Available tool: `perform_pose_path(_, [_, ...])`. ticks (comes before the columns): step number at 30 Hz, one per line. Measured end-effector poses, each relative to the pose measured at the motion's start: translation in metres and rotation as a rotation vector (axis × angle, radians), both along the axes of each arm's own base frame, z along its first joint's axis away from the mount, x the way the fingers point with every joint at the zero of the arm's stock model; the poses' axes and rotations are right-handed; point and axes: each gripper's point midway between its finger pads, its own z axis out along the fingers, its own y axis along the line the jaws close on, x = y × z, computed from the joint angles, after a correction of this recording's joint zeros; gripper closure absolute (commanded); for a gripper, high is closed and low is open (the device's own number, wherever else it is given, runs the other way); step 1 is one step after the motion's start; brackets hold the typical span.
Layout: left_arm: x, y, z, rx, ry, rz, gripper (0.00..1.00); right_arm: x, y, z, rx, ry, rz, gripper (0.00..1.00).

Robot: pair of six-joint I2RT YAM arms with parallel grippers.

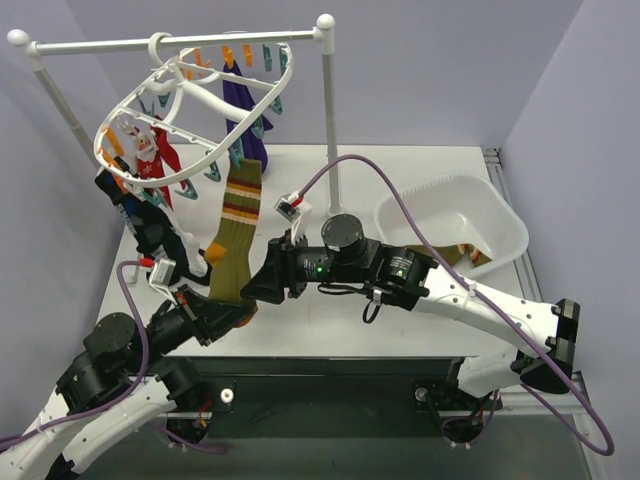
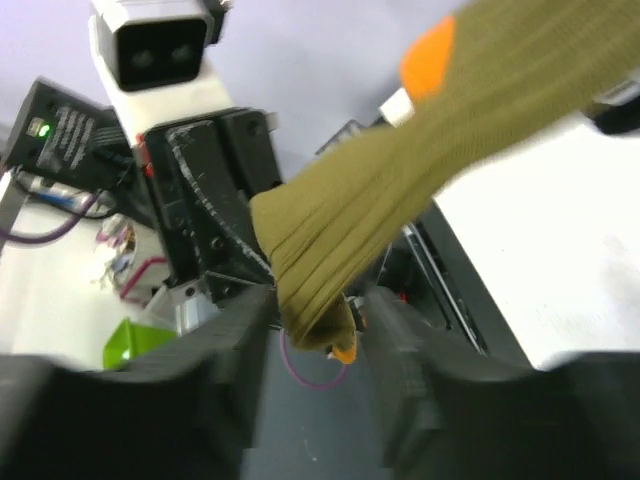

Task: Remove the socks clipped to the hanger

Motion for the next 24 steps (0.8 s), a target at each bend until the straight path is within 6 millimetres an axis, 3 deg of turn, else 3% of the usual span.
perform_pose_path(1, [0.000,0.000,0.000,0.001,0.000,0.002,1.00,0.003,-0.002,-0.001,-0.017,-0.013,-0.015,0.39])
perform_pose_path(4, [0.000,0.000,-0.001,0.003,0.003,0.002,1.00,0.022,-0.013,0.000,-0.080,-0.075,-0.092,0.28])
perform_pose_path(9, [-0.003,-0.001,-0.001,0.004,0.003,-0.017,1.00,0.077,-0.039,0.021,-0.121,-0.195,-0.243,0.24])
perform_pose_path(13, [-0.006,-0.005,-0.002,0.009,0.008,-0.045,1.00,0.120,-0.053,0.061,-0.112,-0.347,-0.334,0.26])
perform_pose_path(19, [-0.010,-0.008,-0.003,0.012,0.016,-0.073,1.00,0.153,-0.034,0.104,-0.077,-0.497,-0.341,0.32])
perform_pose_path(24, [-0.013,-0.009,-0.002,0.002,0.024,-0.086,1.00,0.178,-0.010,0.102,-0.101,-0.558,-0.330,0.39])
